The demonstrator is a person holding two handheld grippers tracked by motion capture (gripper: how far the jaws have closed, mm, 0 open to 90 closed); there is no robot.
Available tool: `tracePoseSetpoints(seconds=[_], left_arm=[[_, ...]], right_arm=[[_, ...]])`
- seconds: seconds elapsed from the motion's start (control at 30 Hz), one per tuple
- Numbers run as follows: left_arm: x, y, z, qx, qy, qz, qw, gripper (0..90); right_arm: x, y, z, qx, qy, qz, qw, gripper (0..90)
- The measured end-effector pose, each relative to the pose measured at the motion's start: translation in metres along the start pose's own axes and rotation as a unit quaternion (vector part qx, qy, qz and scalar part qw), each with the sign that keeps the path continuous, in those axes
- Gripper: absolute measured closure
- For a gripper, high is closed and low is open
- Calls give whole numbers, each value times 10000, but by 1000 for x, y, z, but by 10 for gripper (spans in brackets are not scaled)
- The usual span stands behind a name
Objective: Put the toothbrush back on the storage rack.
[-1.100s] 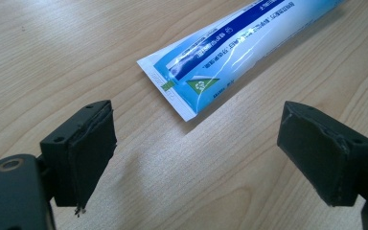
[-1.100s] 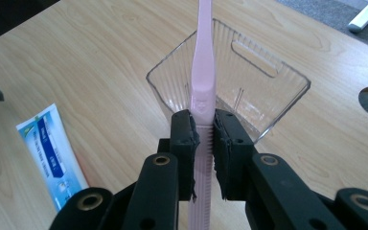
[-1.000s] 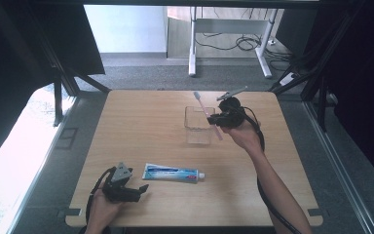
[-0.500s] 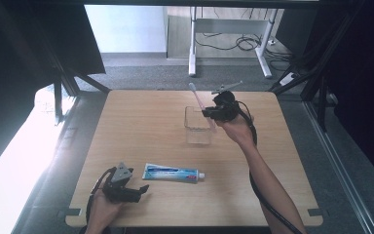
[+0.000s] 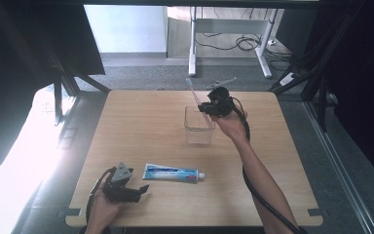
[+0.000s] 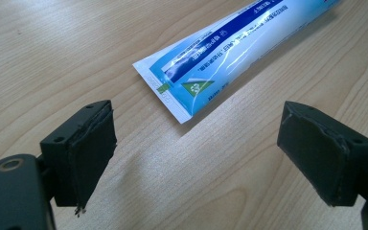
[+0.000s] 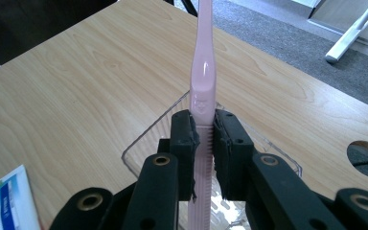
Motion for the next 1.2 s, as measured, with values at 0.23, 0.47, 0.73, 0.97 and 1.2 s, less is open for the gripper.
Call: tracePoseSetpoints(seconds=[0.23, 0.47, 0.73, 0.97, 1.2], left_arm=[[0, 0, 0, 13, -14, 6, 10000, 135], [0, 0, 1, 18, -12, 3, 10000, 135], [1, 0, 1, 22, 6, 3, 10000, 136], [1, -1, 0, 31, 3, 7, 10000, 136], [1, -1, 1, 31, -11, 29, 10000, 136]], right_arm=[[0, -12, -1, 85, 35, 24, 10000, 787], [3, -27, -1, 113, 78, 136, 9998, 787], [12, -44, -4, 159, 34, 307, 9994, 787], [18, -54, -4, 172, 60, 415, 9990, 787], [24, -61, -6, 190, 71, 530, 9984, 787]])
Point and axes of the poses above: each handheld gripper's, and its own axes: y roughly backward along the jaws, x roughly out of its underside, z roughly to its left, the point moved 3 cm from there along -y, roughly forward along the jaws, and after that the axes turned 8 degrees about z, right-handed, at the moved point
